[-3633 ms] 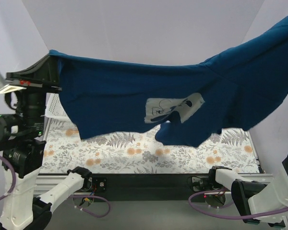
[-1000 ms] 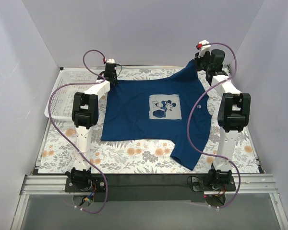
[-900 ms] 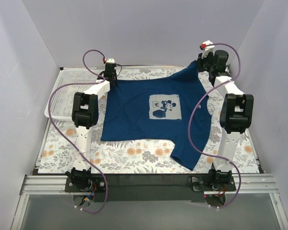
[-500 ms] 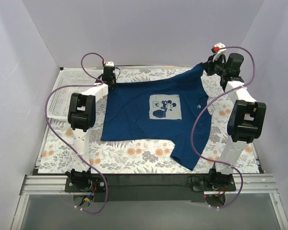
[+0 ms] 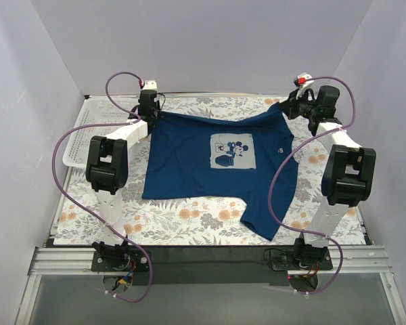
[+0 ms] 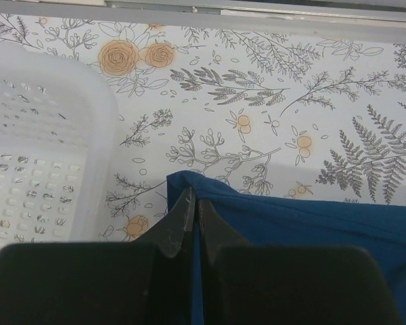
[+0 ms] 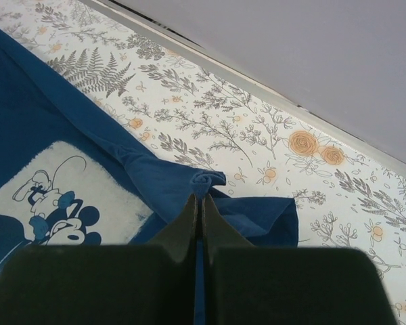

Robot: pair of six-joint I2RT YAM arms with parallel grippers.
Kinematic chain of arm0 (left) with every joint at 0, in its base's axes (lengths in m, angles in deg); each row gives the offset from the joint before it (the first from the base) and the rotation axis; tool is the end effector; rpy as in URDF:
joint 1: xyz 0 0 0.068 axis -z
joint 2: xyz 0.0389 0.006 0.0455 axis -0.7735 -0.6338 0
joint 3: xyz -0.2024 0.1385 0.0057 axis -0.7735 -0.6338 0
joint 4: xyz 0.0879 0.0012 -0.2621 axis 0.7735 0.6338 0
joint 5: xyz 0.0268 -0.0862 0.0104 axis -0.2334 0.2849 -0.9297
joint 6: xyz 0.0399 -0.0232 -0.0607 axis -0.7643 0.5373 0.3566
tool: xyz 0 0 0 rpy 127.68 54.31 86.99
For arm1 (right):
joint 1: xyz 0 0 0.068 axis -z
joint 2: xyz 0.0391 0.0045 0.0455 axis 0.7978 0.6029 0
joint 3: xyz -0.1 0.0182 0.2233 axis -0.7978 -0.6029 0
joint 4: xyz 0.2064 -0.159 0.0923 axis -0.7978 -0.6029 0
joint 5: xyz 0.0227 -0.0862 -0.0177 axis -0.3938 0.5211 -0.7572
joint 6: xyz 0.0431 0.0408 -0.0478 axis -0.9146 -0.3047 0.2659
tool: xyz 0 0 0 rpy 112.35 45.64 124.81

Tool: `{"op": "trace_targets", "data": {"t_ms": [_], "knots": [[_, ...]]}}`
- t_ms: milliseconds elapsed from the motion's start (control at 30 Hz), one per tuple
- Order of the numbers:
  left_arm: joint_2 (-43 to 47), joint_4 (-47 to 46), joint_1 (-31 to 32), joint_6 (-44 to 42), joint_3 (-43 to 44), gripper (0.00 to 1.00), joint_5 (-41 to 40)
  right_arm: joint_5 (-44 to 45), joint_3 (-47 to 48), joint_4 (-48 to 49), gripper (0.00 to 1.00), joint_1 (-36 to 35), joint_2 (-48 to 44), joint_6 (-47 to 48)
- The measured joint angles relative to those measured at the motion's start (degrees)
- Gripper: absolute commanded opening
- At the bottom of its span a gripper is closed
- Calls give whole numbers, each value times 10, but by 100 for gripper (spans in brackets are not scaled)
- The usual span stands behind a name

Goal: Fold and stack the t-shirts
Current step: Fold the tshirt

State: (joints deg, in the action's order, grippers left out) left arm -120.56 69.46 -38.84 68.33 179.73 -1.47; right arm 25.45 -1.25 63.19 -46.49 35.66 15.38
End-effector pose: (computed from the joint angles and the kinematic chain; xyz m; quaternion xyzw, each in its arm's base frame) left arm 0.5060 -0.0879 0.1541 -0.3074 0.8121 -0.1193 0.4814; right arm 0.4666 -0.0103 0.2306 -0.2445 0.7317 0.1811 0.6100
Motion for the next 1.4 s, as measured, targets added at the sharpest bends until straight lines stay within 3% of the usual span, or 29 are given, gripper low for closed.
{"op": "trace_targets", "data": {"t_ms": [333,867,1400], "knots": [[35,-26,0,-1,-79,0,4,-26,-52,5,1,20,-69,-4],[67,-53,0,-30,-127,0,5,-97,-207,12,1,26,-169,20],[89,-99,1,-68,-182,0,6,-106,-255,11,1,26,-213,34]]}}
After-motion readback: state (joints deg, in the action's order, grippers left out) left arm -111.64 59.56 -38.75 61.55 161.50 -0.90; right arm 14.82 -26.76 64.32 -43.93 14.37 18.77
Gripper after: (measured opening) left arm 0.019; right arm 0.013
